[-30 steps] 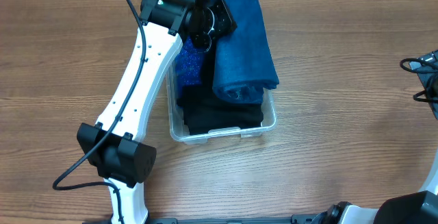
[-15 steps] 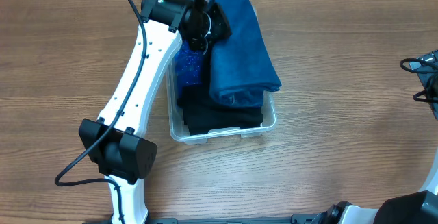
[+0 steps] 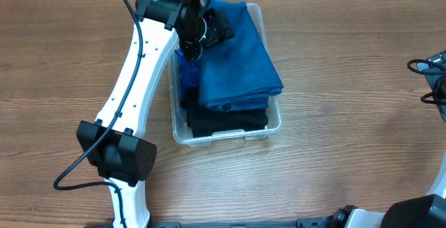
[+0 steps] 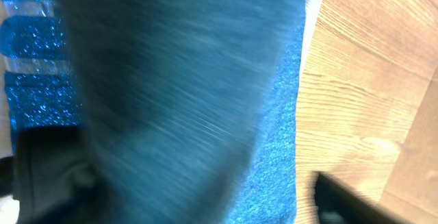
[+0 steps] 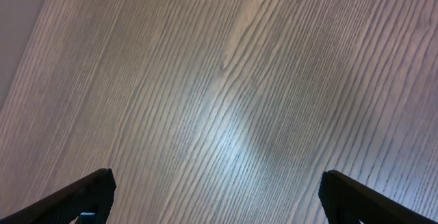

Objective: Pack container

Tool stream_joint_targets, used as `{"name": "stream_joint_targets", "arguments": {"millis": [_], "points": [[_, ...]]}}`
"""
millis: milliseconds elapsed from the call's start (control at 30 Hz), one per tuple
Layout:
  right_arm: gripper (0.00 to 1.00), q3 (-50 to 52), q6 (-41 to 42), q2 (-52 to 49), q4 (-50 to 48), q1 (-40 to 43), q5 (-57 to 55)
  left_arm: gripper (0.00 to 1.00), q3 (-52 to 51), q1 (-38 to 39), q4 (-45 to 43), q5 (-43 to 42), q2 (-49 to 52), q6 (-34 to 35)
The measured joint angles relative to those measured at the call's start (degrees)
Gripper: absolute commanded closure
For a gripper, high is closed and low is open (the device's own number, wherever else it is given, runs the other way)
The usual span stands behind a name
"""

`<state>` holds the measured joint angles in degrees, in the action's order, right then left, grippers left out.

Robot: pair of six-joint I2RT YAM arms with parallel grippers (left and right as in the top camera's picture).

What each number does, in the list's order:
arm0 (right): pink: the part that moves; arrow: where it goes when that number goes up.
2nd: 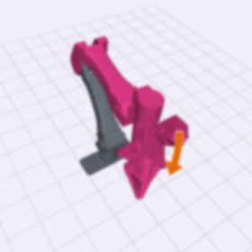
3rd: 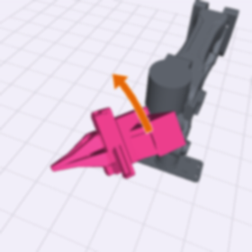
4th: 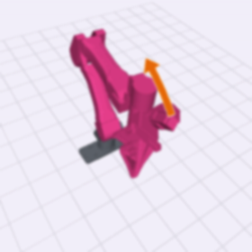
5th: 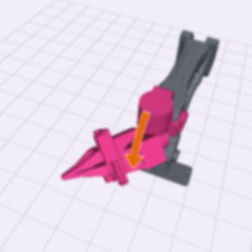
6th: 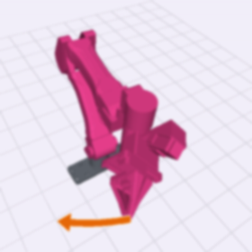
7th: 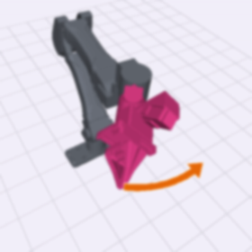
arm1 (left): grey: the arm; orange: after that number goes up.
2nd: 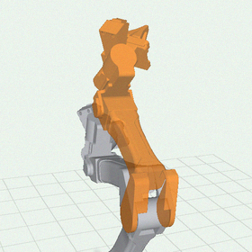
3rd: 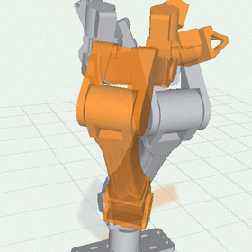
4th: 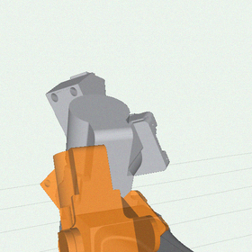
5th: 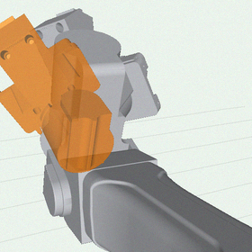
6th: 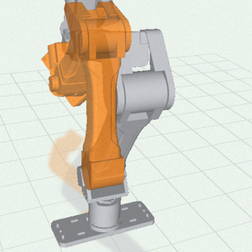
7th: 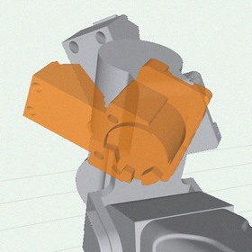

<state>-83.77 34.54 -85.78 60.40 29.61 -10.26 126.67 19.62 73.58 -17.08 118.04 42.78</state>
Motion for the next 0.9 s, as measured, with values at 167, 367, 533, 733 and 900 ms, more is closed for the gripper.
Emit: {"name": "stream_joint_targets", "arguments": {"millis": [167, 367, 533, 733, 900], "points": [[0.00, 0.00, 0.02, 0.00, 0.04, -0.02, -0.02, 0.00, 0.09, -0.61, 0.66, 0.17, 0.00, -1.68], [0.00, 0.00, -0.04, 0.00, 0.00, -0.02, -0.02, 0.00, 0.13, -3.10, 0.90, 1.29, 0.00, -2.75], [0.00, 0.00, 0.02, 0.00, 0.00, -0.02, -0.02, 0.02, 0.31, -6.27, 0.96, 2.60, 0.00, -4.26], [0.00, 0.00, -0.02, 0.00, 0.04, -0.02, -0.02, 0.19, 0.55, -8.57, 0.96, 5.42, 0.00, -5.31], [0.00, 0.00, -0.02, 0.00, 0.04, -0.02, -0.02, 0.62, 0.57, -8.74, 0.59, 6.45, 0.00, -5.53]]}}
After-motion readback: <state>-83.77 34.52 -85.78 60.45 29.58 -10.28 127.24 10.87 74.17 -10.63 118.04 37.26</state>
